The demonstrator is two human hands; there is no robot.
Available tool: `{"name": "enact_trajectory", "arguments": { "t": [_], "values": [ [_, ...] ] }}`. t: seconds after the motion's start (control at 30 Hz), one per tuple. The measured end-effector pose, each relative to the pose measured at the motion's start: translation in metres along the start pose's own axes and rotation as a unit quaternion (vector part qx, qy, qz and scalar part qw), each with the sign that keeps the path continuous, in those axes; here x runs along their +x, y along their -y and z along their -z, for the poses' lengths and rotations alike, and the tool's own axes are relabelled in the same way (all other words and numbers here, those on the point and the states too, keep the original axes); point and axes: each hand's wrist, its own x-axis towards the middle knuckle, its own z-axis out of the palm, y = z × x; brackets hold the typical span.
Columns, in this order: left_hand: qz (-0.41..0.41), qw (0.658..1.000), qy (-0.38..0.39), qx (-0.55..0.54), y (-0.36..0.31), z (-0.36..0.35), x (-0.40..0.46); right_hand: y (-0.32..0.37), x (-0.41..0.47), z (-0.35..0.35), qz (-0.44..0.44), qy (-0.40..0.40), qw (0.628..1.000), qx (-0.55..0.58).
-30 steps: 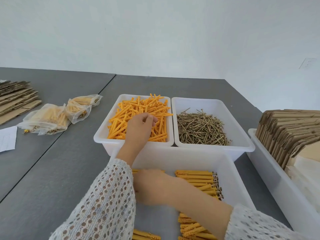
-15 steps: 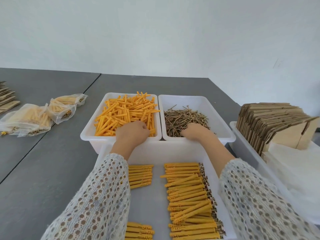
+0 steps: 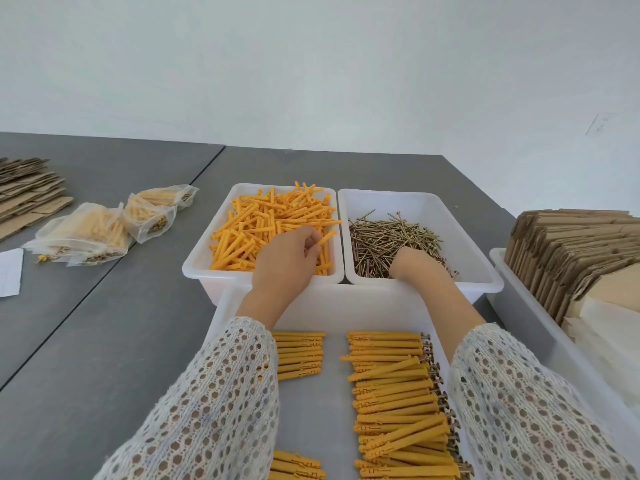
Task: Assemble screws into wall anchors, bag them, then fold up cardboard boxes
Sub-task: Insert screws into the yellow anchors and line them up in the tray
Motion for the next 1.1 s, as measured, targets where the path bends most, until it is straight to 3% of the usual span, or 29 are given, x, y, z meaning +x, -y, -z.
{"name": "enact_trajectory", "arguments": {
  "t": [0.17,0.3,0.4,0.53,0.7,0.9,1.1],
  "values": [
    [0.006,1.000,0.002,-0.001,0.000,-0.001,0.002,-0.001,-0.003,0.000,0.032,-0.052,0.997,0.046],
    [0.002,1.000,0.000,-0.003,0.002,-0.001,0.002,-0.002,-0.010,0.003,0.058,-0.185,0.974,0.120],
    [0.003,1.000,0.004,-0.003,0.002,-0.001,0.003,0.000,-0.017,0.007,0.075,-0.225,0.917,0.322],
    [0.006,1.000,0.006,-0.006,0.001,0.000,0.002,0.000,-0.023,0.010,0.103,-0.169,0.824,0.531],
    [0.009,1.000,0.005,-0.007,0.001,0.001,0.002,0.006,-0.025,0.009,0.136,-0.113,0.805,0.566],
    [0.007,1.000,0.012,-0.010,0.001,0.001,0.001,0.009,-0.024,0.007,0.120,-0.135,0.790,0.585],
    [0.011,1.000,0.015,-0.010,0.000,0.003,0.001,0.014,-0.022,0.004,0.113,-0.169,0.801,0.563]
  ]
}}
